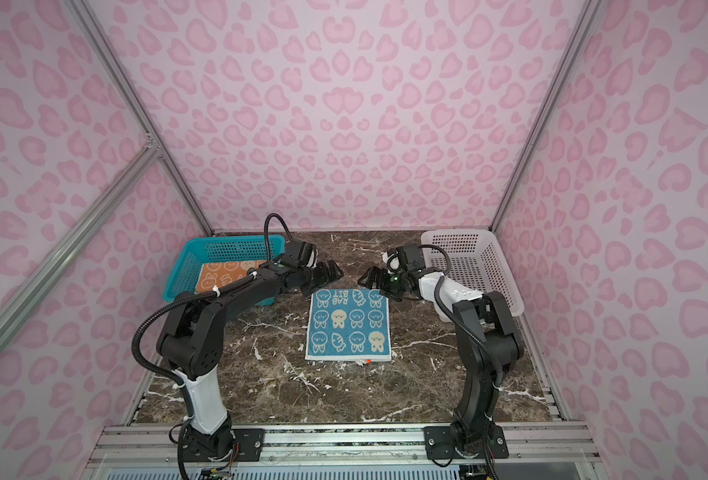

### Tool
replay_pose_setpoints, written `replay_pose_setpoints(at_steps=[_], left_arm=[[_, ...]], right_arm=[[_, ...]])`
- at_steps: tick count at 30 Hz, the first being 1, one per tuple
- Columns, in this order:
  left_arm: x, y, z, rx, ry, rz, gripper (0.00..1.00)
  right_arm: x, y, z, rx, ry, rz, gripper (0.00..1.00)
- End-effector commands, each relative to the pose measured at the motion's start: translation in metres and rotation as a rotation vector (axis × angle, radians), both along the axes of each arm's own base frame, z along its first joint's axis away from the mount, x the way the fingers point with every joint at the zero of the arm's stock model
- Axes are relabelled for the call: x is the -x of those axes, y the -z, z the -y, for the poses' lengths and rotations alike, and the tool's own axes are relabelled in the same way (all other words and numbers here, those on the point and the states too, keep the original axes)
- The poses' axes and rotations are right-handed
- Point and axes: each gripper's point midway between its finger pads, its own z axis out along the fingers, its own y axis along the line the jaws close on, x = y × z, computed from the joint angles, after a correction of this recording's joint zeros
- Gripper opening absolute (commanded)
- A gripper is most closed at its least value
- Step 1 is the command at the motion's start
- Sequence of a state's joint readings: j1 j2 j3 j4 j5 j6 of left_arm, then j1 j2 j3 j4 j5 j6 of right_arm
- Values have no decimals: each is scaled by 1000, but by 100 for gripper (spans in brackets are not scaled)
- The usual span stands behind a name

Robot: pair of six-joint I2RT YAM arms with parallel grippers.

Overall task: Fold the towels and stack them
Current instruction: 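Raise both grippers and move them to the towel's far edge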

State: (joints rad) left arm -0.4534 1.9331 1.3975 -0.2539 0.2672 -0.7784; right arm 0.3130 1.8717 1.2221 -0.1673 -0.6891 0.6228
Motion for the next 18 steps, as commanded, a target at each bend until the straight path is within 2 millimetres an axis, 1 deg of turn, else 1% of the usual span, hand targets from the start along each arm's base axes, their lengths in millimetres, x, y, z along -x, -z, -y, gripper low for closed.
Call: replay_pose_setpoints(at_steps=[1, 3, 5, 9, 14, 17, 18], left_arm=[[0, 14, 5, 41, 4, -55, 98], [3, 26, 6, 44, 3, -79, 98], [6, 38, 2, 26, -5, -94, 98], [6, 55, -5, -13, 0, -113, 98], [7, 69, -23, -92, -10, -116, 98], [7, 73, -28, -128, 16, -103, 98], [7, 72, -27, -133, 33, -92, 98]], right_arm=[[-9, 5, -11, -75, 9, -19, 98], [-11, 14, -12, -76, 6, -34, 98], [-13, 24, -10, -67, 6, -44, 98], [-16, 39, -2, -62, 9, -68, 98], [-15, 54, 12, -42, 15, -98, 98], [-14, 61, 20, -24, 15, -115, 98], [-14, 62, 22, -17, 11, -122, 98]])
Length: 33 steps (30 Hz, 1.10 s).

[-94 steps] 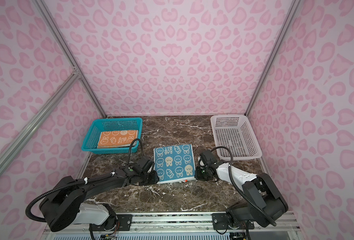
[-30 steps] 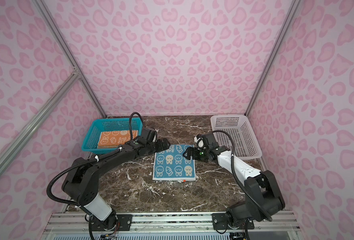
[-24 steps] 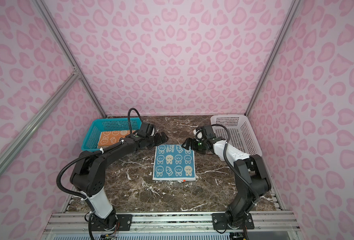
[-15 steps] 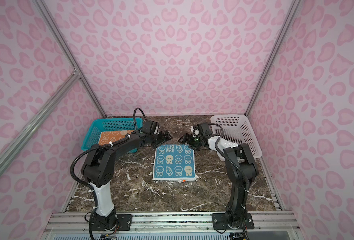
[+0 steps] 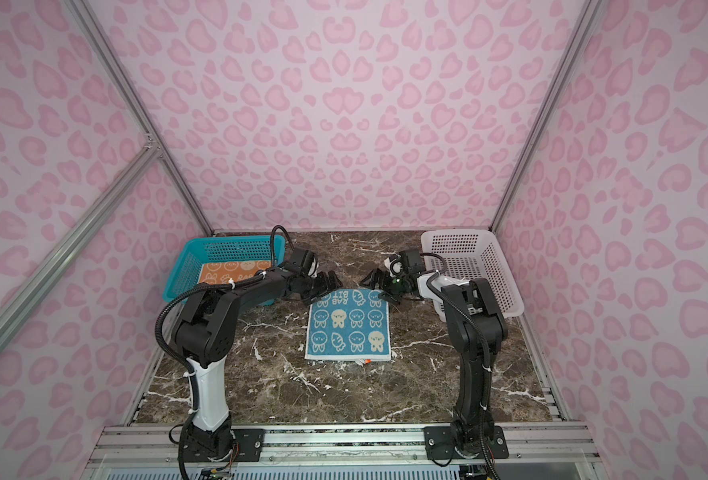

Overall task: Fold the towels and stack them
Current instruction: 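Raise both grippers and move them to the towel's far edge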

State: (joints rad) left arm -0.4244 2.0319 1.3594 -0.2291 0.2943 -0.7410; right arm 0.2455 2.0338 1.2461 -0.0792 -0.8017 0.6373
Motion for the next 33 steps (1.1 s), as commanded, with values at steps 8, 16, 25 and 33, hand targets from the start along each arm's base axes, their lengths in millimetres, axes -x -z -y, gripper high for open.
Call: replay_pose_setpoints(at_steps=[8, 16, 25, 33], left_arm=[[-4, -37, -9, -135, 111, 155, 98], [11, -84, 2, -323, 212, 427, 98], [27, -70, -7, -443, 176, 472, 98], [33, -53, -9, -461, 187, 388, 98]], right_arm=[[3, -29, 16, 118, -50, 64, 98], [7, -15, 57, 500, -127, 87, 94], [5, 21, 75, 643, -155, 39, 81], [-11, 28, 64, 612, -157, 54, 64]])
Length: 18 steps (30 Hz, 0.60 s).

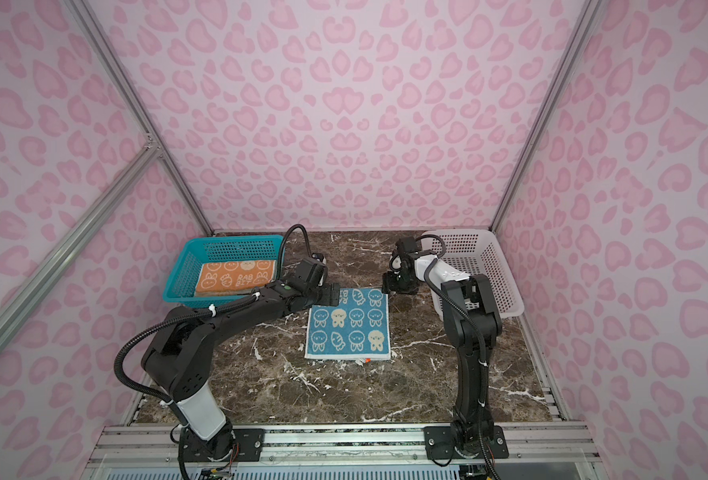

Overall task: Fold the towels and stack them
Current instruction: 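Raise both grippers and move them to the towel's far edge, then lower both grippers and pinch the far corners of the folded blue towel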

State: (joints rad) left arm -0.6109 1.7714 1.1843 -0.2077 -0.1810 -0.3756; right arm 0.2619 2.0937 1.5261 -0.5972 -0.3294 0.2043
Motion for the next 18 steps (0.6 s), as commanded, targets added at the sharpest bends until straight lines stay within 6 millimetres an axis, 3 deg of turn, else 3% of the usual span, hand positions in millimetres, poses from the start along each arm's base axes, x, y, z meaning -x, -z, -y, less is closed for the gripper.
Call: replay_pose_setpoints(at_steps=[1, 18], left_arm=[[0, 3, 1, -4, -7, -26, 98], [4, 14, 2, -4, -10, -66, 98]], right_arm=[[-1, 9, 0, 15, -11, -10, 62], [2, 24, -16, -1, -33, -46, 29]])
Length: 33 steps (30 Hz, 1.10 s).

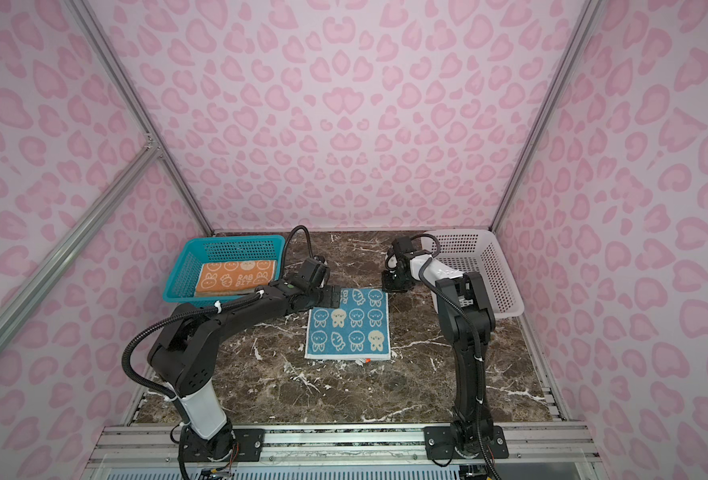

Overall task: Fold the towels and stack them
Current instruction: 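Lower both grippers and pinch the far corners of the folded blue towel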

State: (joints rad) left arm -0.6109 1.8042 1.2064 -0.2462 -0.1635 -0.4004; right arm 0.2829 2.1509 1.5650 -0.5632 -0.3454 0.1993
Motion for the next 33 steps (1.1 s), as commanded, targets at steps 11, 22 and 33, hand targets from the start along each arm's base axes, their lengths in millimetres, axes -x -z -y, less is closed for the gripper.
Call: replay_pose_setpoints(at_steps=[11, 22, 33], left_arm=[[8, 13, -3, 16, -26, -57, 98], [12, 22, -14, 61, -62, -118, 98], [-8, 33, -41, 72, -83, -231, 100]], right_arm=[[20, 21, -2, 21, -5, -75, 12], [19, 13, -5, 23, -5, -65, 0], [13, -13, -11, 25, -16, -24, 0]])
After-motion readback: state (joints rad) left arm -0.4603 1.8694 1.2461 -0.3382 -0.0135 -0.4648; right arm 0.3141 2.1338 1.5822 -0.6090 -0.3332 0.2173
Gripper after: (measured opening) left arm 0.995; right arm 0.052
